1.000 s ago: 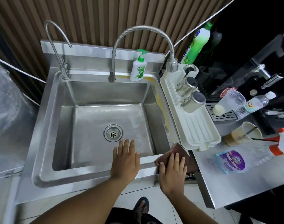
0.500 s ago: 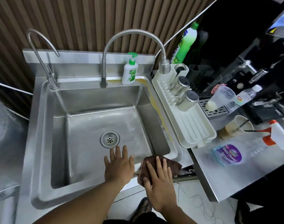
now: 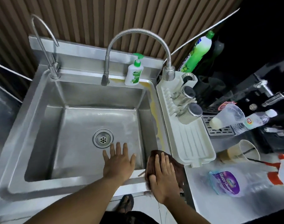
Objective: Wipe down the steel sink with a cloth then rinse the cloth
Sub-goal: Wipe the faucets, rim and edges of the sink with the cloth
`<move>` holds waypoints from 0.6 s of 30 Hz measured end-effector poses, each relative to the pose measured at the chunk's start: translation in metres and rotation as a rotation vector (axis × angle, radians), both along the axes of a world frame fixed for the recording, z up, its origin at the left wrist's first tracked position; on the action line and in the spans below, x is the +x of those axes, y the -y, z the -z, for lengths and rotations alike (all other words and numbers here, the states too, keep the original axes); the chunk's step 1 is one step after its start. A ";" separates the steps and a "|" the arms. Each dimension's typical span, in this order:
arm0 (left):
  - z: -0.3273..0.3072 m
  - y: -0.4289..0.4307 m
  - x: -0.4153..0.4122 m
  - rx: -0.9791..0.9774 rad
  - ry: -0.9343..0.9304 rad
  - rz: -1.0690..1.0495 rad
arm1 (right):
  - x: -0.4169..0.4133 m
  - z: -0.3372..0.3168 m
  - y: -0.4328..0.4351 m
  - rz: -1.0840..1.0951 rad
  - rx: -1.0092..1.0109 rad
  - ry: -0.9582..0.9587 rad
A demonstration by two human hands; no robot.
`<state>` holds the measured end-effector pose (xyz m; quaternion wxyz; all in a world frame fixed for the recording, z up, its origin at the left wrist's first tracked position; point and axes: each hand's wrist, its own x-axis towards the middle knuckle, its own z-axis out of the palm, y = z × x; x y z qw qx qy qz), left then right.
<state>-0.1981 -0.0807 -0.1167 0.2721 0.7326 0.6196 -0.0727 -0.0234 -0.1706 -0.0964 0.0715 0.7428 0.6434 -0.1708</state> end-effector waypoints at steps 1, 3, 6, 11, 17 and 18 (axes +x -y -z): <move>0.000 0.000 0.006 -0.005 0.002 -0.025 | 0.003 0.002 -0.005 -0.010 0.009 -0.007; 0.000 -0.001 0.014 -0.008 0.012 -0.054 | 0.007 0.006 -0.017 -0.037 0.019 -0.002; 0.000 0.000 0.017 0.022 0.020 -0.082 | 0.011 0.009 -0.033 -0.057 0.027 0.008; 0.002 0.001 0.014 0.063 0.043 -0.081 | 0.008 0.010 -0.066 -0.037 0.029 0.044; 0.006 0.001 0.014 0.083 0.072 -0.072 | 0.006 0.012 -0.035 -0.029 0.038 0.016; 0.007 0.001 0.014 0.088 0.073 -0.072 | 0.004 0.011 -0.031 -0.012 0.034 0.005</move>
